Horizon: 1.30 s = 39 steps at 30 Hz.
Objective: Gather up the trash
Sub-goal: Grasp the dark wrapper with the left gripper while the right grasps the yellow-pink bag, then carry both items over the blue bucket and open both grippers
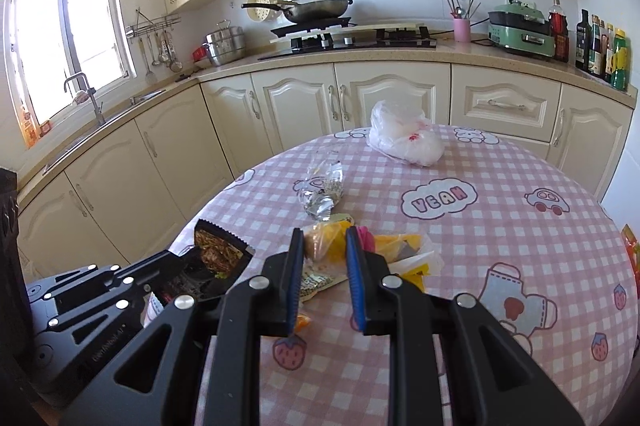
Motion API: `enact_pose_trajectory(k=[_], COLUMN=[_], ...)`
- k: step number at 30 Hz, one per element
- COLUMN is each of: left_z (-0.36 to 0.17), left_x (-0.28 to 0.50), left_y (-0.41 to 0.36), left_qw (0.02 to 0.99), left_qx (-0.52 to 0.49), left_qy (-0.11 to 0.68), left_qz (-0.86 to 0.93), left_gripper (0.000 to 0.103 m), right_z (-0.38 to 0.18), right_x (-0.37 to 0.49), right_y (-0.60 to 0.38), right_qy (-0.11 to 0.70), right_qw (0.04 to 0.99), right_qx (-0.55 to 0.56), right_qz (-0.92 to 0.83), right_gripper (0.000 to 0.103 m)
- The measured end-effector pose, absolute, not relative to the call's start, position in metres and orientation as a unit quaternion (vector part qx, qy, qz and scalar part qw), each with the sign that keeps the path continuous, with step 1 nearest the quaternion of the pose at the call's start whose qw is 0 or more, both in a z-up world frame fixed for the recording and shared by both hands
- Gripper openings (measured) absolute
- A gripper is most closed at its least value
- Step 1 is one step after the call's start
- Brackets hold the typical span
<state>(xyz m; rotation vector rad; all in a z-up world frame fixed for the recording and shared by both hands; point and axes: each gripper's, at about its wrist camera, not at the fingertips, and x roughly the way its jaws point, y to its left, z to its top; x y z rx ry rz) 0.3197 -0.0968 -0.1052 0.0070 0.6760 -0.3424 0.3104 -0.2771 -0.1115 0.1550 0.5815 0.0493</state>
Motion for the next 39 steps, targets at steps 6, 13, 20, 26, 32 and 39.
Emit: enact_pose_trajectory(k=[6,13,20,26,32,39], left_z=[-0.092,-0.092,-0.108,-0.134,-0.172,-0.204], left_x=[0.309,0.307,0.306,0.308,0.316,0.323], left_y=[-0.073,-0.022,0.065,0.132,0.184,0.215], left_qw=[0.938,0.945,0.946,0.938,0.921,0.905], left_qx=[-0.038,-0.074,-0.112,-0.135,-0.160,-0.177], left_qy=[0.302,0.290,0.298,0.319,0.350,0.376], left_qz=[-0.165,-0.134,-0.061,0.007,0.060,0.097], left_gripper=[0.000,0.000,0.000,0.000,0.000,0.000], right_z=[-0.095,-0.083,-0.091,-0.112,-0.149,-0.202], right_x=[0.303,0.308,0.329,0.349,0.371,0.404], right_y=[-0.253,-0.193,-0.097,-0.007,0.063,0.105], right_qy=[0.263,0.254,0.265,0.290,0.330,0.374], right_qw=[0.962,0.962,0.948,0.924,0.896,0.874], right_qx=[0.062,0.037,0.014,-0.008,-0.020,-0.013], right_qz=[0.046,0.096,0.177,0.251,0.296,0.310], right_gripper=[0.020,0.020,0.020,0.020,0.020,0.024])
